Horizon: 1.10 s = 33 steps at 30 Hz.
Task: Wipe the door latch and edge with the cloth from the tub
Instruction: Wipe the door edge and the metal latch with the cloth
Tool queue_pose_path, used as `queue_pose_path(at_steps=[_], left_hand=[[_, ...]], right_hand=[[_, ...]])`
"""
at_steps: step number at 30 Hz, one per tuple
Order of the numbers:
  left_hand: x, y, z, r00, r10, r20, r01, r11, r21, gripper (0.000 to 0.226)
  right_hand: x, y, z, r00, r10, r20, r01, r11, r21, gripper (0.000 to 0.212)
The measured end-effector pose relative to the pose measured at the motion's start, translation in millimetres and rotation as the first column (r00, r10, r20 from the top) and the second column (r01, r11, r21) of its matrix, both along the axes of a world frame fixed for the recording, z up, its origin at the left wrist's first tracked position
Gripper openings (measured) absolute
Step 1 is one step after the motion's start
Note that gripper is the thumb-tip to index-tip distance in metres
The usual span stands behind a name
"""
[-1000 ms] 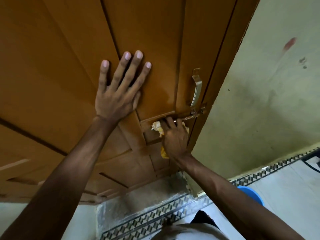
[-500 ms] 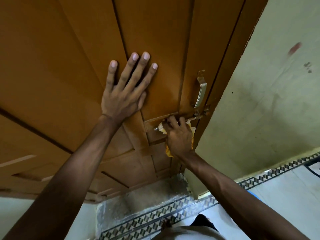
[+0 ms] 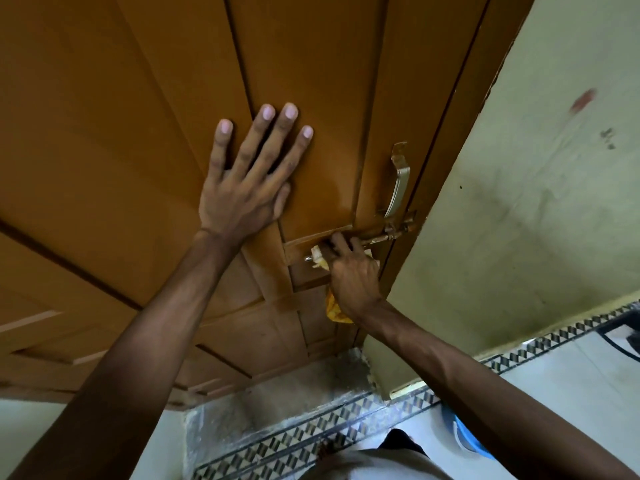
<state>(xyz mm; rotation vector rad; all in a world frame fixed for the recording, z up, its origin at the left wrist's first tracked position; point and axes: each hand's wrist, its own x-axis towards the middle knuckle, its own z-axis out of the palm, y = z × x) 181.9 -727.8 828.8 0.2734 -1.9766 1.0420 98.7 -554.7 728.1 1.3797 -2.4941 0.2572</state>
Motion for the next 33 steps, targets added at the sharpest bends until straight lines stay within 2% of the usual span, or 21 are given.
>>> queue_pose_path(at_steps=[4,7,8,12,17,20,23,25,26,28,30,33], left_hand=[[-1,0,-1,1.0,-0.005,-0.001,0.005,1.0,-0.007,0.064],[0,0,0,1.0,0.0,-0.004,0.0,1.0,-0.011,0.065],[1,0,1,1.0,0.001,-0.004,-0.002,1.0,-0.013,0.065],[1,0,0,1.0,-0.008,-0.007,0.008,1.0,-0.016,0.063],[2,0,1,1.0,0.003,0.005,-0.003,1.0,-0.016,0.062],[1,0,1,1.0,0.009,0.002,-0.009,1.0,-0.03,0.061],[0,1,0,1.0,-0.001,0.003,0.001,1.0,-0.028,0.062],[1,2,1,1.0,-0.007,0.001,0.007,1.0,-0.016,0.065],[2,1,0,1.0,-0.01,0.006,0.01,1.0,-0.007,0.066],[3,1,0,1.0,-0.015,0.015,0.015,1.0,0.002,0.067],[3,0,0,1.0,-0.011,0.009,0.011,1.0,-0.005,0.066],[1,0,-2,1.0,-0.013,0.008,0.013,1.0,-0.003,0.067]], right_hand=[[14,-14,1,0.998,0.056,-0.019,-0.057,0.998,-0.018,0.025],[17,-16,3,0.994,0.106,-0.033,-0.107,0.994,-0.02,0.033],[16,-14,3,0.993,0.109,-0.036,-0.109,0.994,-0.004,0.03],[5,-2,10,0.999,-0.038,0.028,0.037,0.999,0.038,0.02],[5,-4,8,0.998,-0.052,0.026,0.049,0.994,0.097,0.007],[8,-13,6,0.998,0.051,-0.043,-0.047,0.996,0.08,0.009],[19,-25,4,0.981,0.191,-0.042,-0.189,0.98,0.056,0.025],[28,-31,7,0.965,0.259,0.043,-0.26,0.965,0.037,0.024],[30,-31,9,0.958,0.26,0.123,-0.259,0.966,-0.023,0.029],[28,-18,19,0.96,0.175,0.217,-0.151,0.981,-0.123,0.038],[13,4,30,0.979,0.012,0.202,0.023,0.985,-0.171,0.04],[-29,31,29,0.949,-0.25,0.193,0.277,0.952,-0.127,0.033]])
